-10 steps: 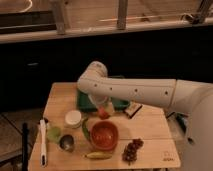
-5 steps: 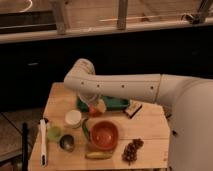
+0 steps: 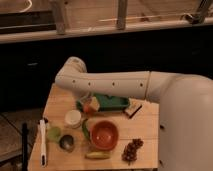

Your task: Place apple in paper cup

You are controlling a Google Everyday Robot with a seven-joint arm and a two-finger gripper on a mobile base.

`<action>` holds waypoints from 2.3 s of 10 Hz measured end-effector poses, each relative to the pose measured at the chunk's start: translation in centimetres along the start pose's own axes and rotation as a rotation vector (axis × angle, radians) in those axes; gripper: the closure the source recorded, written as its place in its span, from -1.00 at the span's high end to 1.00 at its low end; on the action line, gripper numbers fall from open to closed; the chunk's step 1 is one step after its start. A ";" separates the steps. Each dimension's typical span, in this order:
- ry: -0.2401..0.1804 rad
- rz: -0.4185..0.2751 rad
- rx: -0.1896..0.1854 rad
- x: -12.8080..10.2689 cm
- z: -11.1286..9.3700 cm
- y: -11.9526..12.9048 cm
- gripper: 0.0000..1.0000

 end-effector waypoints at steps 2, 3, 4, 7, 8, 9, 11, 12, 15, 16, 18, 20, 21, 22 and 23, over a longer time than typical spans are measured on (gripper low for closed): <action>0.000 -0.024 0.010 -0.7 -0.1 -1.5 -0.89; 0.003 -0.030 0.011 -0.7 0.0 -1.7 -0.89; 0.007 -0.035 0.012 -0.6 0.0 -1.8 -0.89; 0.006 -0.066 0.030 -1.4 0.1 -3.0 -0.89; 0.002 -0.082 0.041 -2.0 0.2 -3.9 -0.89; 0.002 -0.096 0.052 -2.4 0.2 -4.7 -0.89; 0.003 -0.115 0.056 -2.4 0.3 -4.9 -0.89; -0.001 -0.125 0.065 -2.7 0.3 -5.4 -0.89; -0.014 -0.153 0.089 -3.4 0.5 -6.8 -0.89; -0.018 -0.161 0.101 -3.7 0.5 -7.2 -0.89; -0.021 -0.176 0.114 -3.6 0.6 -7.5 -0.89; -0.031 -0.194 0.130 -3.9 0.7 -8.1 -0.89; -0.033 -0.198 0.134 -3.9 0.7 -8.3 -0.89; -0.037 -0.210 0.144 -4.0 0.8 -8.6 -0.89; -0.039 -0.218 0.150 -4.1 0.8 -8.8 -0.89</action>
